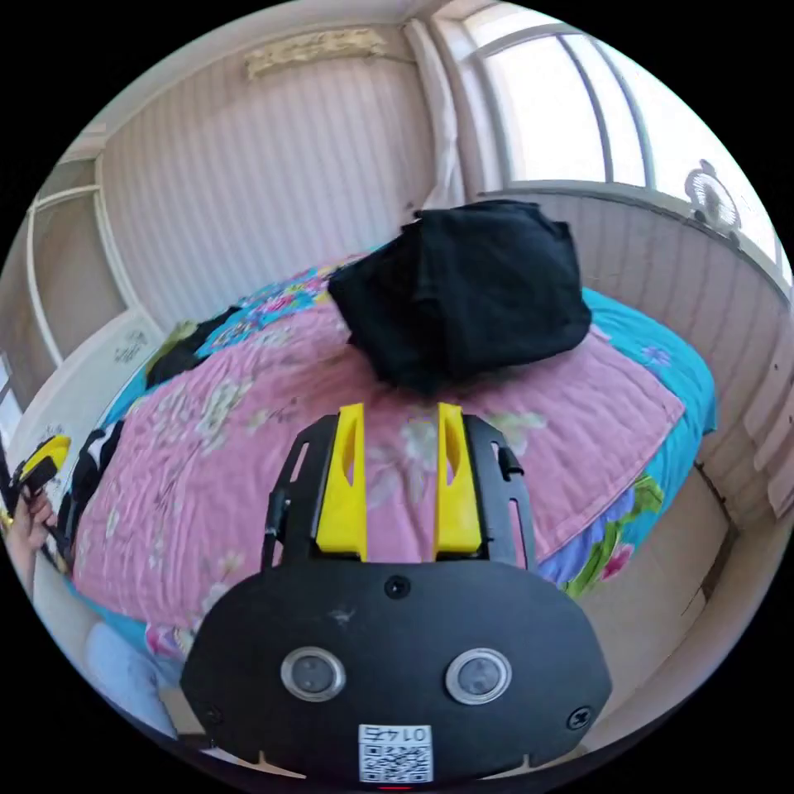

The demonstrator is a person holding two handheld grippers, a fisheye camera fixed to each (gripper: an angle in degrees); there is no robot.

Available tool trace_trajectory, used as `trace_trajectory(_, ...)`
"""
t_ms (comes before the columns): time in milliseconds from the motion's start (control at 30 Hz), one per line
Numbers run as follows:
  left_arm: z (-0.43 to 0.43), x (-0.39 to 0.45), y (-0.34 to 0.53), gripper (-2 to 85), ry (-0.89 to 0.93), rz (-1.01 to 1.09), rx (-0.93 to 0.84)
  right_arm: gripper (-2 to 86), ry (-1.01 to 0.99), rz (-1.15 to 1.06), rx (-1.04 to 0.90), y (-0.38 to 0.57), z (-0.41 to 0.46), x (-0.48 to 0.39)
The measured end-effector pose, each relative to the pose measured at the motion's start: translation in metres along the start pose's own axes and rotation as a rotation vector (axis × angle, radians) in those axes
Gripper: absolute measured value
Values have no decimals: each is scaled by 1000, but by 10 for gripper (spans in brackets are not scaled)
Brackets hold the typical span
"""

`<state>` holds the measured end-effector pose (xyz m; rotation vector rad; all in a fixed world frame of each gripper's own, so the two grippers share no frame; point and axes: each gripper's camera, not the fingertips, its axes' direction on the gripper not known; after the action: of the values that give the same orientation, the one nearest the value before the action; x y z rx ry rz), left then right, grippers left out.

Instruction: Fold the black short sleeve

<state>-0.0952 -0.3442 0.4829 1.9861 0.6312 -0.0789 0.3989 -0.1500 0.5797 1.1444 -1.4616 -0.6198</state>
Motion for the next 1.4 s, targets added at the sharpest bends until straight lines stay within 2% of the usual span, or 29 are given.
trace_trajectory(67, 70, 47, -43, 74, 41, 113, -25, 146, 53, 74, 90, -29, -6, 16)
trace_trajectory(167, 158, 97, -87, 77, 108, 159, -35, 157, 47, 155, 145, -61, -12, 34)
trace_trajectory(333, 302, 185, -141, 83, 207, 269, -84, 191, -18, 207, 81, -91, -23, 59)
trace_trajectory(433, 389, 237, -163, 92, 153, 365, -117, 157, -88, 233, 123, -98, -49, 60)
trace_trajectory(567, 492, 282, -177, 112, 97, 310, -148, 121, -72, 214, 206, -111, -93, 43)
trace_trajectory(667, 544, 325, -161, 91, 13, 378, -212, 85, -124, 230, 178, -122, -107, 34)
trace_trajectory(767, 558, 356, -140, 51, -72, 472, -222, 55, -153, 250, 246, -126, -143, 24)
trace_trajectory(900, 541, 354, -125, 3, -55, 450, -208, 37, -240, 212, 341, -137, -199, 8)
trace_trajectory(1033, 474, 339, -113, -7, -27, 427, -140, 29, -346, 60, 398, -155, -266, -43)
trace_trajectory(1200, 392, 302, -42, -9, 20, 366, -151, 27, -550, -137, 199, -156, -316, -160)
trace_trajectory(1300, 363, 278, 51, -9, 81, 289, -223, 30, -708, -216, -57, -112, -303, -247)
trace_trajectory(1367, 352, 260, 135, -9, 25, 229, -288, 36, -618, -318, -337, -68, -284, -315)
trace_trajectory(1400, 350, 255, 155, -8, 8, 210, -310, 37, -568, -337, -380, -57, -283, -327)
